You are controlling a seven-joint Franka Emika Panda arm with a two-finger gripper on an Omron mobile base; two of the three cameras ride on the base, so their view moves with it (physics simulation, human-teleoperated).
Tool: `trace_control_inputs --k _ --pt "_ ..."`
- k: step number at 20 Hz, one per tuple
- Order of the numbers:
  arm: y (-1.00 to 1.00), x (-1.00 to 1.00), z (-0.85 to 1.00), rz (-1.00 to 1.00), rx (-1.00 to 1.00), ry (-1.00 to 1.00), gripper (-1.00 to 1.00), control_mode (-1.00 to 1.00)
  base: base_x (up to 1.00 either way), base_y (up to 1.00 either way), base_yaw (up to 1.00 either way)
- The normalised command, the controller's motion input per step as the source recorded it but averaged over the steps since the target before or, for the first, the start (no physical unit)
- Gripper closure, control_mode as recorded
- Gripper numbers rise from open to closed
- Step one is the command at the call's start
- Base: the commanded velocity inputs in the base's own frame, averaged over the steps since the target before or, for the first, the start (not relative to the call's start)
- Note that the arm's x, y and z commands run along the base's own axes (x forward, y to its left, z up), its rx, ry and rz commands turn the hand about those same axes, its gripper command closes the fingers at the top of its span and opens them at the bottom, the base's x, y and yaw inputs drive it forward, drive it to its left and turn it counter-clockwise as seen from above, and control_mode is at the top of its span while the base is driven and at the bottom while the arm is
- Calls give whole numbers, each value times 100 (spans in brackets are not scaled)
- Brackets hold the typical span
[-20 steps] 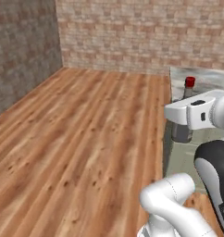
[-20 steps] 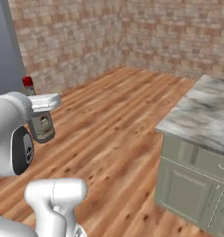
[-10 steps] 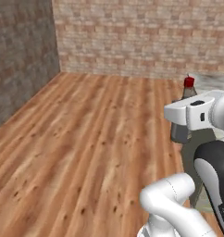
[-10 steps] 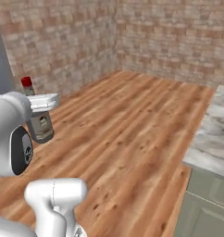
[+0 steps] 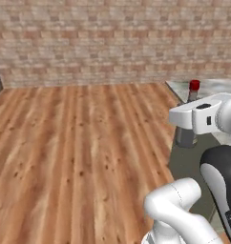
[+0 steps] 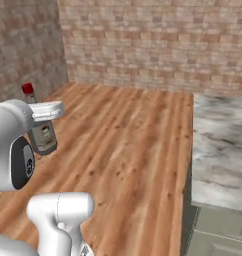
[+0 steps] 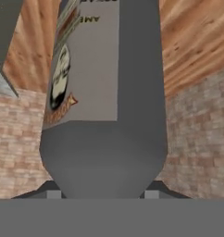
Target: There is a bowl on the dining counter. Grab a lemon wedge from the fridge and place it in the bowl. Then get the liquor bottle and glass cup from the cabinet and place them next to the bowl.
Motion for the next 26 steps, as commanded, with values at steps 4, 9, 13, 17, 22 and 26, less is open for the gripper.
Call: trace_control_inputs --k 4,9,13,17,22,26 --pt "0 0 0 0 0 0 100 100 100 36 -51" --pt "0 0 0 0 0 0 100 100 100 49 -46" --pt "0 0 0 0 0 0 100 100 100 58 -37" --pt "0 0 0 0 0 0 100 100 100 59 -34" --pt "0 0 0 0 0 0 100 100 100 64 -31" --pt "0 0 0 0 0 0 100 100 100 69 -28"
